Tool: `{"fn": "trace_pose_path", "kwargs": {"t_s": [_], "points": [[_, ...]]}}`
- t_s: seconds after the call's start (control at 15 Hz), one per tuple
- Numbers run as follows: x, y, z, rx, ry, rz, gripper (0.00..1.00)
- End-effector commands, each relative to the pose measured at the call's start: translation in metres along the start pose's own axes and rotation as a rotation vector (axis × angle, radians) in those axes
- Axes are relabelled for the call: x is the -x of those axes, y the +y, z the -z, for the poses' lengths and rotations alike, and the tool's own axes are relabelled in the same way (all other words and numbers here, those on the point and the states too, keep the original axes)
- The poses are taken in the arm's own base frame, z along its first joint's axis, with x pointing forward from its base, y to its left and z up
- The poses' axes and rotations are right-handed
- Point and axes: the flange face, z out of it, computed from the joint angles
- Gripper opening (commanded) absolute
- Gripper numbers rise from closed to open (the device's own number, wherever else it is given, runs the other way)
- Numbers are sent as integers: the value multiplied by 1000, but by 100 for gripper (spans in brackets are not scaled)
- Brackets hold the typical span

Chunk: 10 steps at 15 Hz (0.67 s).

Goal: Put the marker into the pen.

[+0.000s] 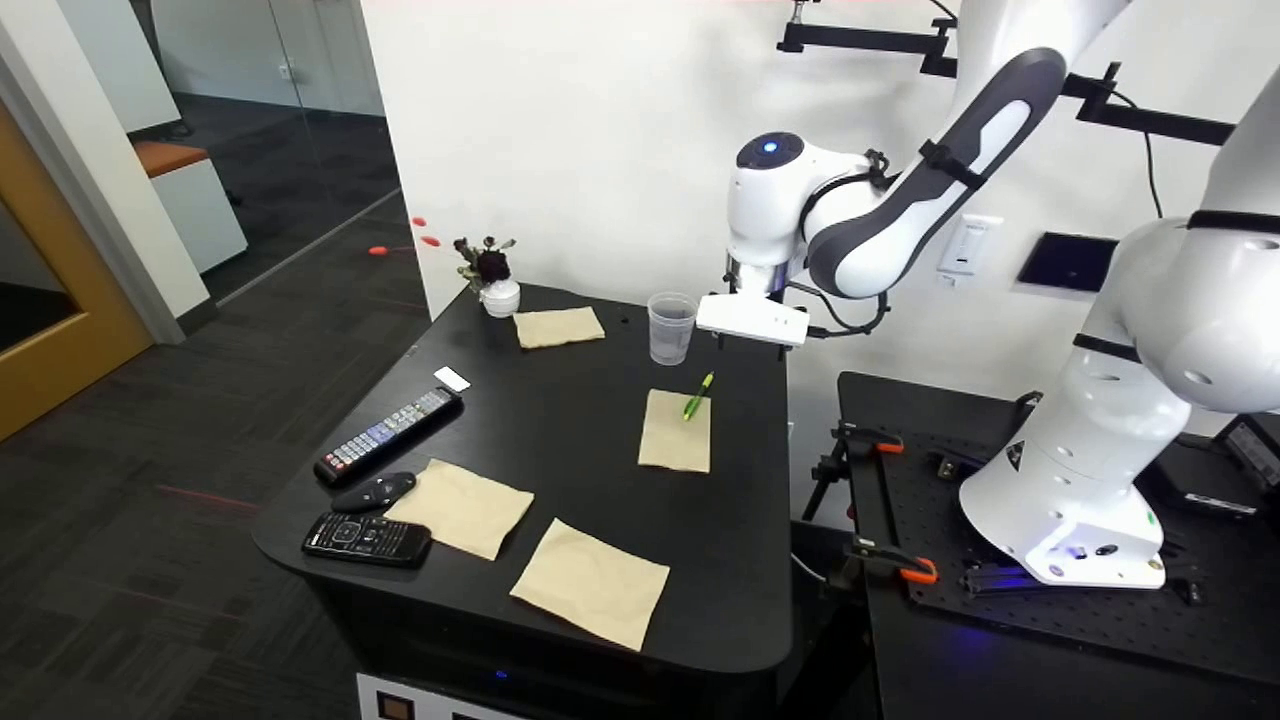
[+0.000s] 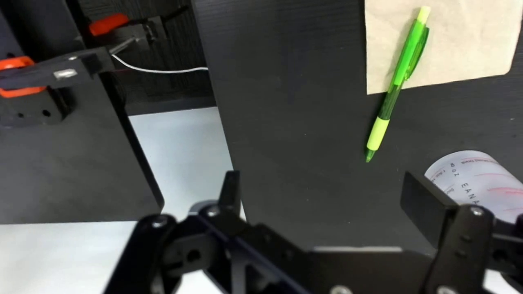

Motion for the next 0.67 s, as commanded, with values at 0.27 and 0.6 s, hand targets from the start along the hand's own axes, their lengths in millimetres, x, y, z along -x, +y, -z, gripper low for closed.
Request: {"fn": "trace_pose_path", "kwargs": {"t_s": [0.27, 0.6], "points": [[5, -41, -57, -4, -20, -52, 100], [9, -59, -79, 2, -38, -92, 100]]}}
